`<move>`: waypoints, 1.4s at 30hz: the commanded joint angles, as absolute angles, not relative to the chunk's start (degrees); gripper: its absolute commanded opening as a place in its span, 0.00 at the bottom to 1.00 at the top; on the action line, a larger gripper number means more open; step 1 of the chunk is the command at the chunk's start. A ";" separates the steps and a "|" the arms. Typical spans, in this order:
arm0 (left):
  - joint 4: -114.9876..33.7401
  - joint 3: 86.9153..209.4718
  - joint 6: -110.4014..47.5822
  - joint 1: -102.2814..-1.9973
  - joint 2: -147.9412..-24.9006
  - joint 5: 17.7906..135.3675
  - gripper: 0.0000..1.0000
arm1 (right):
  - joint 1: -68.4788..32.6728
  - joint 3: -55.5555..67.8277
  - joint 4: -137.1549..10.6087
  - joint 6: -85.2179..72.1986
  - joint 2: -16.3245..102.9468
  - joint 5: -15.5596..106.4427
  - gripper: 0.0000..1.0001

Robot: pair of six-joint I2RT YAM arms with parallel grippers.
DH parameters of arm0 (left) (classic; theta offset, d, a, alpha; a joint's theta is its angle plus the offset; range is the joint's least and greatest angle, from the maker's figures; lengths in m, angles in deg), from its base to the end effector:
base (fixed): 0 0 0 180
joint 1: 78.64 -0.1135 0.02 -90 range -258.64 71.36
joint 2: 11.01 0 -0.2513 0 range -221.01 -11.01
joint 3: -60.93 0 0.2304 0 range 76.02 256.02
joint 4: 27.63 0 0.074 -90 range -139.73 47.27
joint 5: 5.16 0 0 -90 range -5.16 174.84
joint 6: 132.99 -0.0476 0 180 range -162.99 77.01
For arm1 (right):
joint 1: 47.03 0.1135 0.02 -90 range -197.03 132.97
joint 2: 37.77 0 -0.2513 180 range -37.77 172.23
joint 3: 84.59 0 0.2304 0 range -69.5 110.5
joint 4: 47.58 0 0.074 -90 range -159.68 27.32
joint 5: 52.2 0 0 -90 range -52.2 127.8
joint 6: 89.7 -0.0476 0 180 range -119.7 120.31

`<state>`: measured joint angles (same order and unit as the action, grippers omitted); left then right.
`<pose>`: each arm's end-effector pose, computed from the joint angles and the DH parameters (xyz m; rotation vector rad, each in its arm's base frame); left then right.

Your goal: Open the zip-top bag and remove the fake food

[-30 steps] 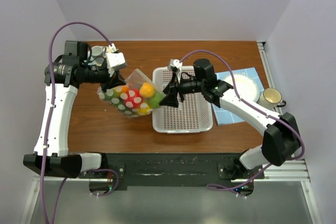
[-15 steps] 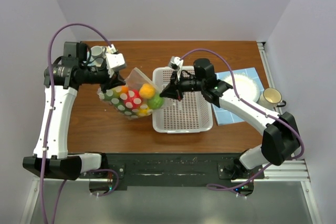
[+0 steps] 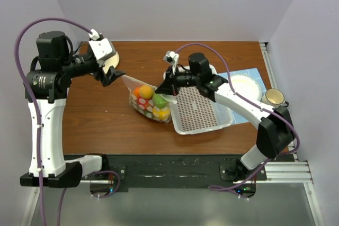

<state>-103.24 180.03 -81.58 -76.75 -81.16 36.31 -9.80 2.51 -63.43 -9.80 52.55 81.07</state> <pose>0.1790 -0.0416 0.4763 1.1078 1.5371 -0.4265 0.2622 0.2402 0.3164 -0.9875 1.7567 1.2590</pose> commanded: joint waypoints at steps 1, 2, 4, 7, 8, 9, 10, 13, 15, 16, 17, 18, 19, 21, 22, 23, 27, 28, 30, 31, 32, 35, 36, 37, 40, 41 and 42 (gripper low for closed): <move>-106.10 173.34 -84.90 -76.97 -82.47 28.69 0.86 | -6.61 6.96 -56.96 -13.67 54.07 84.64 0.00; -105.40 171.23 -85.52 -76.97 -82.12 27.90 0.86 | -5.90 7.40 -56.96 -13.76 54.86 84.82 0.00; -102.07 165.69 -86.14 -76.62 -81.24 27.53 0.86 | -3.63 9.16 -58.10 -13.41 56.79 85.35 0.00; -100.65 162.34 -89.46 -76.44 -82.03 28.94 0.85 | -1.42 11.71 -60.04 -12.62 58.72 86.22 0.00; -101.17 162.51 -90.61 -76.44 -82.64 29.12 0.84 | -1.07 12.15 -60.30 -12.61 58.91 86.23 0.00; -103.61 162.94 -92.02 -76.44 -84.30 29.29 0.83 | -0.80 12.85 -60.48 -12.61 59.26 86.23 0.00; -105.46 163.56 -95.34 -76.35 -85.19 29.21 0.82 | -0.45 13.20 -60.65 -12.61 59.61 86.40 0.00; -112.23 166.19 -101.58 -76.27 -88.44 30.34 0.81 | -0.36 14.52 -61.88 -12.35 59.70 86.49 0.00; -115.30 166.73 -104.06 -76.27 -89.50 32.09 0.80 | -0.27 14.96 -62.50 -11.39 59.53 86.40 0.00; -116.37 166.81 -106.86 -76.27 -89.59 32.54 0.80 | -0.27 15.14 -63.81 -11.04 59.53 86.32 0.00; -118.12 166.82 -108.36 -76.18 -89.76 32.89 0.79 | -0.27 15.58 -64.60 -9.81 59.18 85.71 0.00; -118.14 166.47 -108.47 -76.18 -89.33 33.85 0.79 | -0.36 15.75 -65.66 -9.45 59.17 85.53 0.00; -118.14 165.16 -109.08 -76.09 -88.80 34.39 0.79 | -0.27 15.84 -65.93 -9.10 59.09 85.44 0.00; -118.14 164.01 -111.01 -76.00 -86.96 35.09 0.79 | -0.27 16.28 -66.46 -8.75 59.35 85.44 0.00; -118.14 162.96 -111.28 -75.92 -86.60 34.92 0.78 | -0.27 16.37 -66.63 -8.75 59.52 85.35 0.00; -118.22 162.43 -111.28 -75.83 -86.08 34.40 0.78 | -0.36 16.55 -66.63 -8.75 59.87 85.35 0.00; -118.14 159.35 -110.93 -74.07 -85.81 34.57 0.74 | -0.36 17.42 -66.63 -8.92 60.75 84.74 0.00; -118.14 157.87 -110.84 -73.55 -85.81 34.57 0.70 | -0.27 17.69 -66.63 -8.84 60.93 84.56 0.00; -118.14 156.36 -110.75 -73.28 -85.72 34.48 0.68 | -0.36 18.92 -66.89 -8.75 61.54 84.12 0.00; -118.14 155.23 -110.75 -73.10 -85.55 34.48 0.68 | -0.36 19.35 -67.24 -8.40 61.81 84.03 0.00; -118.14 154.78 -110.67 -73.01 -85.02 34.39 0.68 | -0.27 20.32 -67.77 -8.31 61.98 83.94 0.00; -118.14 154.60 -111.28 -73.01 -84.49 34.39 0.65 | -0.27 21.21 -68.57 -7.87 62.51 84.03 0.00; -118.14 154.77 -111.28 -73.01 -84.58 34.30 0.63 | -0.27 21.12 -68.39 -7.96 62.60 84.12 0.00; -118.14 155.30 -111.28 -73.01 -84.67 34.22 0.58 | -0.27 20.86 -68.13 -8.48 62.60 84.55 0.00; -118.14 156.61 -110.84 -73.01 -85.19 33.69 0.49 | -0.27 19.89 -67.42 -8.92 62.51 84.74 0.00; -118.14 156.97 -110.84 -73.01 -85.19 33.34 0.46 | -0.27 19.28 -67.25 -8.92 62.43 84.73 0.00; -118.14 157.23 -110.67 -73.01 -85.28 33.34 0.45 | -0.27 19.01 -67.16 -8.92 62.34 84.65 0.00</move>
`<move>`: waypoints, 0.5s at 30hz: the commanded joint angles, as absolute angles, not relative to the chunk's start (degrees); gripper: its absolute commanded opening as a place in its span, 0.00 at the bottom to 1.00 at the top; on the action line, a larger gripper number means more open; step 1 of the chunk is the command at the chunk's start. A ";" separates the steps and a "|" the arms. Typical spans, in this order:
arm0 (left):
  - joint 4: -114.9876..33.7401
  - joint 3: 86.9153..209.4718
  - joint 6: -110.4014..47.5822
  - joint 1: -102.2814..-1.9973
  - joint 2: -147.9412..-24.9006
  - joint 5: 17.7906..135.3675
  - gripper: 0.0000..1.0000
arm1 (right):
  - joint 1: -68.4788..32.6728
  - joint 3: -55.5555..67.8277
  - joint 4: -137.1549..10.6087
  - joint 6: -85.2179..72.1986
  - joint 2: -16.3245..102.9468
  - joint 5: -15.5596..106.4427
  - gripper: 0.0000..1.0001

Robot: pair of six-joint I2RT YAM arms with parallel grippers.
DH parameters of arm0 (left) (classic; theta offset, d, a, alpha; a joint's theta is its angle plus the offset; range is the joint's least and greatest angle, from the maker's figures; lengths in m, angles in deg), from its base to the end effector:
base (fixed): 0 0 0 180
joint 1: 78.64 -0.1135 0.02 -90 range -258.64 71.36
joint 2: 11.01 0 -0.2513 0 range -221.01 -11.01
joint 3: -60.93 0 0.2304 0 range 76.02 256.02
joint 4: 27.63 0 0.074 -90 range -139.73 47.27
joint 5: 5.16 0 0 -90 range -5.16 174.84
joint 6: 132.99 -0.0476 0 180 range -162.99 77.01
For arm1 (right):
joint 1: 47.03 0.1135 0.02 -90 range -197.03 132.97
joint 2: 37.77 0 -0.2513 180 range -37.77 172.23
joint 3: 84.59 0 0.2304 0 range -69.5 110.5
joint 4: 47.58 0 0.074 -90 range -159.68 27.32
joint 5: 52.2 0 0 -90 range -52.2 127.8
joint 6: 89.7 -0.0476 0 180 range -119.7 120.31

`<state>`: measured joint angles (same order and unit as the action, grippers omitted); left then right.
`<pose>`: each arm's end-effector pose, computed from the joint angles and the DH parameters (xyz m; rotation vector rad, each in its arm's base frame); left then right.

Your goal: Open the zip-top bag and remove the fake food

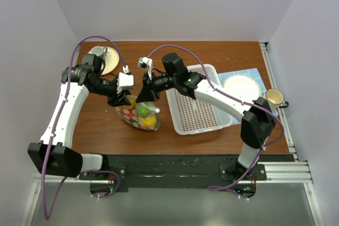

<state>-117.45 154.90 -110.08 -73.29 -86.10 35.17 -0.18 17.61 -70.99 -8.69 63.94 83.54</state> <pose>0.2033 -0.0555 0.3318 1.5214 1.7711 -0.7242 0.2488 0.3153 0.3198 -1.2016 1.7450 1.3938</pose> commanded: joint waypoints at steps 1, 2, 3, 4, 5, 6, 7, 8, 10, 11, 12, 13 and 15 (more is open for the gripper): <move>-118.14 157.84 -110.40 -73.01 -85.20 33.25 0.43 | -0.27 18.49 -66.99 -8.92 62.08 84.56 0.00; -118.14 158.11 -110.31 -73.01 -85.28 33.07 0.42 | -0.36 18.22 -66.81 -8.92 62.07 84.21 0.00; -118.14 158.38 -109.97 -73.01 -85.20 33.07 0.41 | -0.36 18.13 -66.81 -8.84 62.16 84.21 0.00; -118.05 158.64 -109.96 -73.01 -85.11 32.90 0.38 | -0.36 17.95 -66.90 -8.84 62.25 84.29 0.00; -118.22 158.73 -109.96 -73.01 -85.02 32.90 0.35 | -0.36 17.95 -66.90 -8.92 62.42 84.38 0.00; -118.14 158.73 -109.96 -73.01 -85.02 32.81 0.32 | -0.27 17.95 -66.90 -8.92 62.51 84.56 0.00; -118.14 158.73 -109.87 -73.01 -85.02 32.90 0.25 | -0.27 17.95 -66.90 -9.01 62.43 84.56 0.00; -118.14 158.73 -109.70 -73.01 -85.02 32.90 0.20 | -0.27 17.95 -66.81 -9.01 62.51 84.65 0.02; -118.14 158.64 -109.35 -73.01 -85.37 33.33 0.02 | -0.36 17.95 -66.90 -8.92 62.43 84.12 0.16; -118.14 158.55 -109.09 -73.01 -85.37 33.51 0.00 | -0.27 17.95 -66.90 -9.01 62.16 83.60 0.21; -118.14 158.21 -109.08 -73.01 -85.54 33.95 0.00 | -0.27 17.87 -67.16 -8.75 61.99 82.81 0.30; -118.14 157.85 -109.00 -73.10 -85.46 34.39 0.00 | -0.36 17.69 -67.68 -8.49 61.73 82.19 0.49; -118.14 156.11 -109.52 -73.45 -85.20 35.97 0.00 | -0.45 17.52 -68.65 -6.74 60.06 78.43 0.60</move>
